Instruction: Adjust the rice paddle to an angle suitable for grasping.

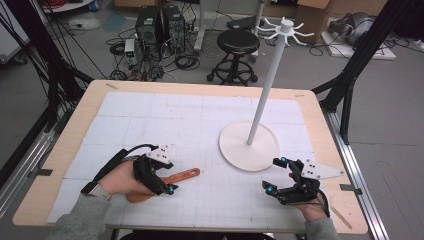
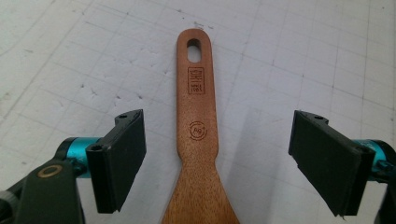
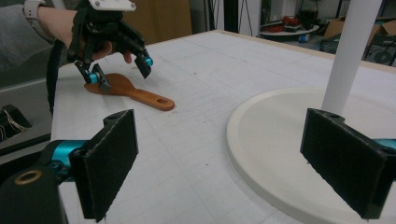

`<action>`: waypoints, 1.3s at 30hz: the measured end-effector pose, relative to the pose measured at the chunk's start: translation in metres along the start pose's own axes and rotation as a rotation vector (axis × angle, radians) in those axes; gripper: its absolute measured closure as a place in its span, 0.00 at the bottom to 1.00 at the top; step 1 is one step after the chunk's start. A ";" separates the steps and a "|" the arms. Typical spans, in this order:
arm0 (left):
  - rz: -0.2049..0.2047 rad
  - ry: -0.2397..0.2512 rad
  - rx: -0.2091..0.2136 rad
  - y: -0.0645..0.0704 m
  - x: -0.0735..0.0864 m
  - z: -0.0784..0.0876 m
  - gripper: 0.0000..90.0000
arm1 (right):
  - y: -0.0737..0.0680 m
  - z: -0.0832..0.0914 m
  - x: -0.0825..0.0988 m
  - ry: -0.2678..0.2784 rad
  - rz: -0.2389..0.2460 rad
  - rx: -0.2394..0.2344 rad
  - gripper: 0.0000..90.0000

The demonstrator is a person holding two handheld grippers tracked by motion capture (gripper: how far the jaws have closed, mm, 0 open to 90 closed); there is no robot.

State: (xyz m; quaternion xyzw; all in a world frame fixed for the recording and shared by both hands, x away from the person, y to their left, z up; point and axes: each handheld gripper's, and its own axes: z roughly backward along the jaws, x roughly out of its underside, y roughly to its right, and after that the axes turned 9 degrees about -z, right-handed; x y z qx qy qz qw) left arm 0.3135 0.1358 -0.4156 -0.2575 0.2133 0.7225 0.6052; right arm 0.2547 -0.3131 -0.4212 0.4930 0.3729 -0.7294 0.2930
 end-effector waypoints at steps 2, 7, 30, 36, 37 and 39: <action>0.009 -0.021 -0.001 -0.003 0.001 -0.003 0.24 | 0.001 0.000 0.000 0.000 -0.002 -0.002 0.11; 0.024 -0.045 -0.019 -0.006 0.003 -0.011 0.32 | 0.002 -0.002 0.000 -0.001 -0.006 -0.005 0.11; -0.057 -0.059 -0.056 -0.004 0.000 -0.013 0.63 | 0.002 -0.001 0.000 -0.001 -0.008 -0.003 0.11; -0.077 -0.061 -0.057 -0.001 -0.001 -0.014 0.68 | 0.002 -0.001 0.000 -0.007 -0.008 -0.001 0.11; -0.077 -0.061 -0.057 -0.001 -0.001 -0.014 0.68 | 0.002 -0.001 0.000 -0.007 -0.008 -0.001 0.11; -0.072 -0.062 -0.050 -0.001 -0.001 -0.014 0.71 | 0.002 -0.001 0.000 -0.003 -0.009 -0.002 0.11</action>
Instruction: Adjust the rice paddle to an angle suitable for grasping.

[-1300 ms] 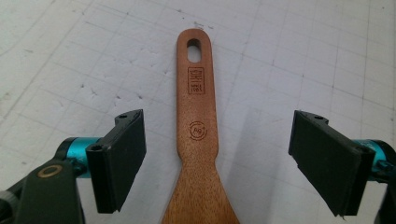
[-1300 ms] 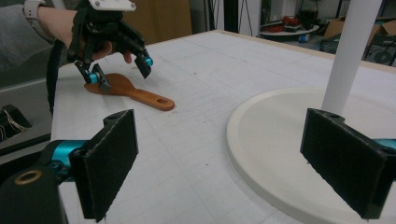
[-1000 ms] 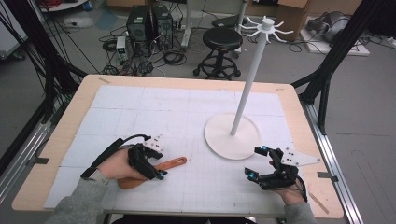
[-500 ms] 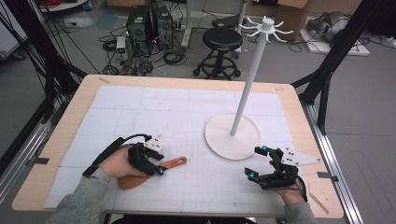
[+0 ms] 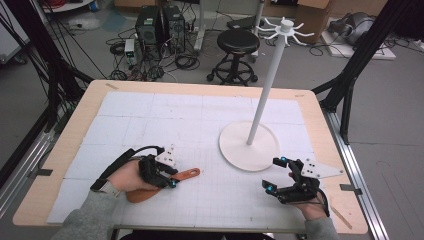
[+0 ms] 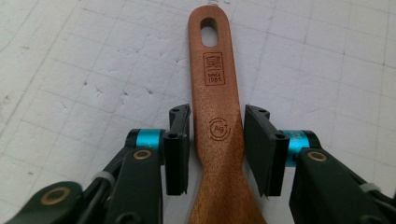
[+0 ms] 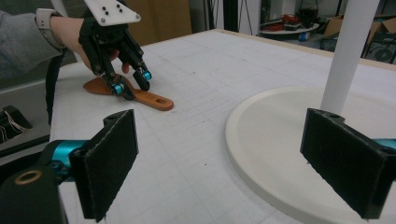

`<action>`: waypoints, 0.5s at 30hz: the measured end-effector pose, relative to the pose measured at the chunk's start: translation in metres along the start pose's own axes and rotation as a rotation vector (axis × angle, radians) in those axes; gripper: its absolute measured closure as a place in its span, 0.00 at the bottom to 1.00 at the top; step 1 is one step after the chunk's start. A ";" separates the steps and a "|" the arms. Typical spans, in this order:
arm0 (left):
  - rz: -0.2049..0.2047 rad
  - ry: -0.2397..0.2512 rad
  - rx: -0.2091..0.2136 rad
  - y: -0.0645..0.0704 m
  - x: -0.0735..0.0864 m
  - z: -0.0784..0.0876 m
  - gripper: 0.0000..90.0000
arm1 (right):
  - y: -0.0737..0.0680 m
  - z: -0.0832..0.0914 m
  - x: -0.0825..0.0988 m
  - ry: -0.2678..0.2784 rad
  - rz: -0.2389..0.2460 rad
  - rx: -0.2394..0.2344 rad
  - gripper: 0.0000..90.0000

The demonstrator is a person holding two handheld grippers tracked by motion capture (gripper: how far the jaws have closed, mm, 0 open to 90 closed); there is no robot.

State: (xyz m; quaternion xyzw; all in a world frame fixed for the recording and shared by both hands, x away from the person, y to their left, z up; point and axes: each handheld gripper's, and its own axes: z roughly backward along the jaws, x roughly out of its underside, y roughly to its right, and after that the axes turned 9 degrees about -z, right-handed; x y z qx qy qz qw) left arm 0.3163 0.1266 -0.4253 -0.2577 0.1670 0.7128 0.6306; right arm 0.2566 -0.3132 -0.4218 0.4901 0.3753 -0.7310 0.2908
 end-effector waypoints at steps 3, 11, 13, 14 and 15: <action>0.013 -0.001 0.008 -0.001 0.000 0.000 0.71 | 0.000 0.000 0.000 -0.002 -0.002 0.000 0.11; 0.023 -0.006 0.002 -0.001 -0.001 0.000 0.72 | 0.000 -0.001 0.000 -0.003 0.000 0.000 0.11; 0.015 -0.008 -0.010 0.001 -0.001 0.000 0.72 | 0.000 0.000 0.000 -0.003 0.000 -0.001 0.11; 0.010 -0.008 -0.015 0.002 -0.001 0.000 0.72 | 0.000 0.000 0.000 -0.004 -0.002 -0.001 0.11; 0.005 -0.014 -0.021 0.003 -0.002 0.001 0.72 | 0.000 0.000 0.000 -0.002 -0.002 -0.001 0.11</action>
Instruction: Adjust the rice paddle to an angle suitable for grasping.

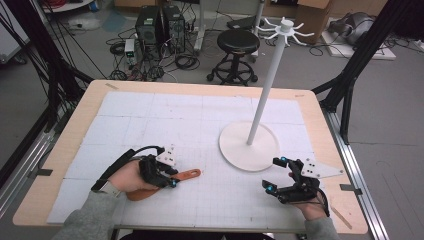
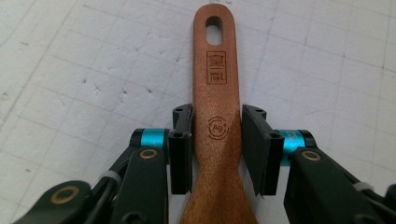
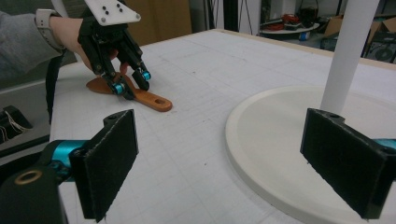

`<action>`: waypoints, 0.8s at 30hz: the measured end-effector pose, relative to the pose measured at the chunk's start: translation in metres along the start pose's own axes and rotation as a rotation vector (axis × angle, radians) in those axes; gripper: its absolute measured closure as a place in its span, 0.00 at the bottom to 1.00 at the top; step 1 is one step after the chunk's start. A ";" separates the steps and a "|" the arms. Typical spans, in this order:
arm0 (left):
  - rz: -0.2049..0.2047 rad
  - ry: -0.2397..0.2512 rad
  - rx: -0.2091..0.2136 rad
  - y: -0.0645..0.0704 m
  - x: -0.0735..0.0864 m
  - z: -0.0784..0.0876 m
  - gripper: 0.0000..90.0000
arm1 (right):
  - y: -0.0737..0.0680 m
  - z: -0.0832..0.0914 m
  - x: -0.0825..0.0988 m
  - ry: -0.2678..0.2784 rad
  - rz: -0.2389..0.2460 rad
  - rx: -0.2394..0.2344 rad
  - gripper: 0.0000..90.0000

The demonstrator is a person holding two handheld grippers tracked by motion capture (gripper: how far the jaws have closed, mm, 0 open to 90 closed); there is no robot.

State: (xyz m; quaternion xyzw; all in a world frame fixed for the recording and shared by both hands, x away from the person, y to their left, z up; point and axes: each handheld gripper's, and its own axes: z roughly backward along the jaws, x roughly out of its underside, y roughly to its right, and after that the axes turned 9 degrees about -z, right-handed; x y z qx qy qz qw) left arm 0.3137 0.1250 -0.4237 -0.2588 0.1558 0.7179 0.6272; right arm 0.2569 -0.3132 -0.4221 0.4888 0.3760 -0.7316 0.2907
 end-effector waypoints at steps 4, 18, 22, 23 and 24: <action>-0.005 0.011 -0.020 0.002 0.000 0.005 0.72 | 0.000 0.000 0.000 0.001 -0.001 -0.001 0.11; 0.041 0.195 -0.061 0.008 0.002 0.056 0.72 | 0.000 -0.001 0.000 -0.005 0.003 0.003 0.11; 0.038 0.241 -0.072 0.012 0.003 0.065 0.72 | 0.000 -0.001 0.000 -0.003 0.000 0.004 0.11; 0.037 0.244 -0.074 0.012 0.003 0.067 0.72 | 0.001 -0.001 0.000 -0.003 0.002 0.004 0.11; 0.040 0.252 -0.077 0.013 0.003 0.069 0.72 | 0.000 -0.001 0.000 -0.003 -0.003 0.003 0.11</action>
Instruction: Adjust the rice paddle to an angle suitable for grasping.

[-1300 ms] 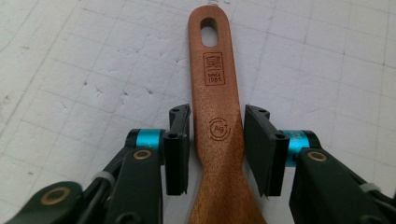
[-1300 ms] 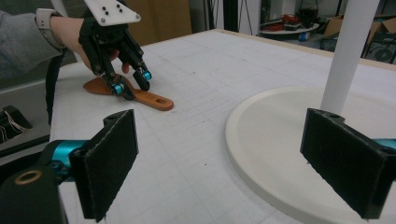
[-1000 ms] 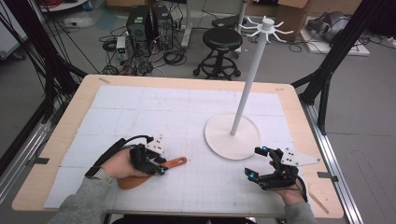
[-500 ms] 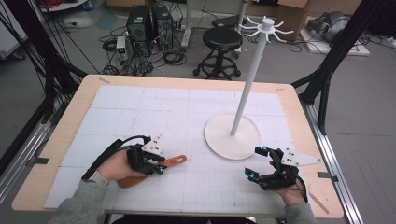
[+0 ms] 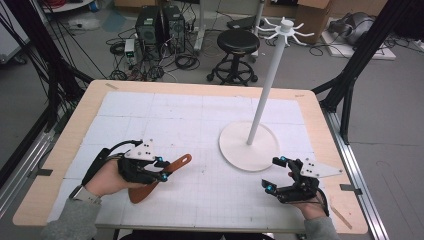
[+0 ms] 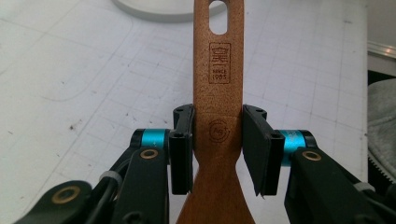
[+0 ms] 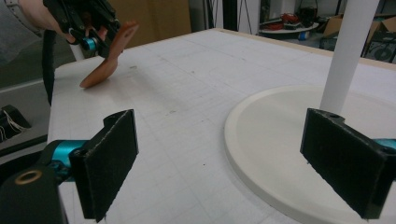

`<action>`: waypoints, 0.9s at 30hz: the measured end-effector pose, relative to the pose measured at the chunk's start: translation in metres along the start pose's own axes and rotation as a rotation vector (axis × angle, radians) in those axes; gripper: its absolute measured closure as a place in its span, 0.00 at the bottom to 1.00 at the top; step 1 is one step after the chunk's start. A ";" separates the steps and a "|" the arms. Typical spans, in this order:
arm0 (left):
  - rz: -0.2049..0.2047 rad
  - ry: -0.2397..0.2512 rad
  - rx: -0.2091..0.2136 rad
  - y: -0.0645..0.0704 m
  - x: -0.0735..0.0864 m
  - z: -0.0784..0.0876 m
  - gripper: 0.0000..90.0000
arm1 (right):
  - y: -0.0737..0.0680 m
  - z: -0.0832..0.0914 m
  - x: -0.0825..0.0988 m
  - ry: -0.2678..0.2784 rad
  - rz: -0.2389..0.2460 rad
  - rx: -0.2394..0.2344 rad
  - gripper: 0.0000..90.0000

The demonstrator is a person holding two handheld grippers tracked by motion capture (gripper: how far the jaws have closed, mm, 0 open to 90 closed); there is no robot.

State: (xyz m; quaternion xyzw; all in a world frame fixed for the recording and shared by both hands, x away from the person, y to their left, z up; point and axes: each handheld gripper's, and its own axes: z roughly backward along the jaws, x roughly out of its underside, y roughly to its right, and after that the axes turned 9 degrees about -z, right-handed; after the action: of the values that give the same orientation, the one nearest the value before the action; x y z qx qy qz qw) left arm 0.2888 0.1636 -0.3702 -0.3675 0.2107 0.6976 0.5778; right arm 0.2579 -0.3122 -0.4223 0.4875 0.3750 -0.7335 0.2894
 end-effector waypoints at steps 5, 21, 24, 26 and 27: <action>0.024 0.069 -0.009 -0.001 -0.001 0.013 0.72 | 0.000 0.000 0.000 -0.001 0.004 0.000 0.11; 0.011 0.133 -0.031 0.002 -0.016 0.031 0.72 | 0.000 0.000 0.000 -0.003 0.004 0.005 0.11; 0.014 0.133 -0.043 0.003 -0.017 0.030 0.72 | 0.000 0.000 0.001 -0.003 0.006 0.004 0.11; 0.020 0.143 -0.044 0.004 -0.018 0.029 0.72 | -0.001 0.000 0.001 -0.002 0.007 0.004 0.11; 0.024 0.142 -0.047 0.004 -0.020 0.030 0.72 | -0.002 0.001 0.001 -0.003 0.006 0.002 0.11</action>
State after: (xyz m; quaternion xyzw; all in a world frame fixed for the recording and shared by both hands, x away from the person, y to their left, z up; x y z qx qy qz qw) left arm 0.2779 0.1711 -0.3369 -0.4269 0.2393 0.6813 0.5443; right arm 0.2560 -0.3117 -0.4223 0.4878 0.3724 -0.7337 0.2916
